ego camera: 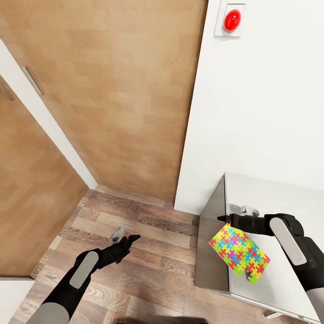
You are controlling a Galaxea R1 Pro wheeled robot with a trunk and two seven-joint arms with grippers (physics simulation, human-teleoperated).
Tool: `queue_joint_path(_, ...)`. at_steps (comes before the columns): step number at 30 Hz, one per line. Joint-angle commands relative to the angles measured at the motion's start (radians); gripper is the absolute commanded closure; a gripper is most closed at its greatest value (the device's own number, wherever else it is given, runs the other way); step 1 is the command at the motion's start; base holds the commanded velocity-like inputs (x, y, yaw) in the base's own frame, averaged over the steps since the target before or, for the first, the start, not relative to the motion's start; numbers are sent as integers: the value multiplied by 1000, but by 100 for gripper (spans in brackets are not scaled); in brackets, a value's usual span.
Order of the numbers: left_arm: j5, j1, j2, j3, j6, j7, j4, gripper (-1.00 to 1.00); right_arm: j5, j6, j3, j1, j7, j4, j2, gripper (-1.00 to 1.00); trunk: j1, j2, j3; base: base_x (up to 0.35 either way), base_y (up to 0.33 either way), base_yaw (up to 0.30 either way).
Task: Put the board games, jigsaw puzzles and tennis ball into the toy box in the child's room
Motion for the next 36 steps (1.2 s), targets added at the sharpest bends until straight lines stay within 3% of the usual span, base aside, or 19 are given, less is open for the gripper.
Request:
queue_joint_path(1, 0, -1, 1, -2, 2, -2, 0, -100, 3, 3, 1, -1, 2, -1, -1, -100, 1, -2, -1, 0, 0, 27)
queue_joint_path(14, 1, -1, 0, -3, 2, -2, 0, -100, 3, 3, -1, 0, 2, -9, -3, -100, 1, -2, -1, 0, 0, 11)
queue_joint_path(19, 2, -1, -1, -3, 2, -2, 0, -100, 6, 3, -15, 8, 3, -61, -14, -100, 1, -2, -1, 0, 0, 2)
queue_joint_path(22, 2, -1, -9, -4, 2, -7, 0, -100, 7, 3, -75, 30, 3, -146, -39, -100, 1, -2, -1, 0, 0, 0)
queue_joint_path(25, -1, -3, -25, -11, 2, -29, 0, -100, 7, 3, -178, 84, 5, -231, -62, -100, 1, -2, -1, 0, 0, 0)
queue_joint_path(26, -1, -3, -25, -11, 2, -29, 0, -100, 7, 3, -178, 84, 5, -231, -62, -100, 1, -2, -1, 0, 0, 0)
queue_joint_path(29, -22, -10, -38, -47, 2, -75, 0, -100, 7, 3, -304, 132, 25, -275, -76, -100, 1, -2, -1, 0, 0, 0)
queue_joint_path(30, -22, -10, -38, -47, 2, -75, 0, -100, 7, 3, -304, 132, 25, -275, -76, -100, 1, -2, -1, 0, 0, 0)
queue_joint_path(32, -49, -19, -44, -80, -4, -124, 1, -100, 7, 3, -381, 154, 62, -292, -82, -100, 1, -2, -1, 0, 0, 0)
queue_joint_path(33, -49, -19, -44, -80, -4, -124, 1, -100, 7, 3, -381, 154, 62, -292, -82, -100, 1, -2, -1, 0, 0, 0)
queue_joint_path(35, -78, -26, -47, -105, -23, -174, 12, -100, 7, 3, -443, 169, 114, -302, -87, -100, 1, -2, -1, 0, 0, 0)
queue_joint_path(36, -78, -26, -47, -105, -23, -174, 12, -100, 7, 3, -443, 169, 114, -302, -87, -100, 1, -2, -1, 0, 0, 0)
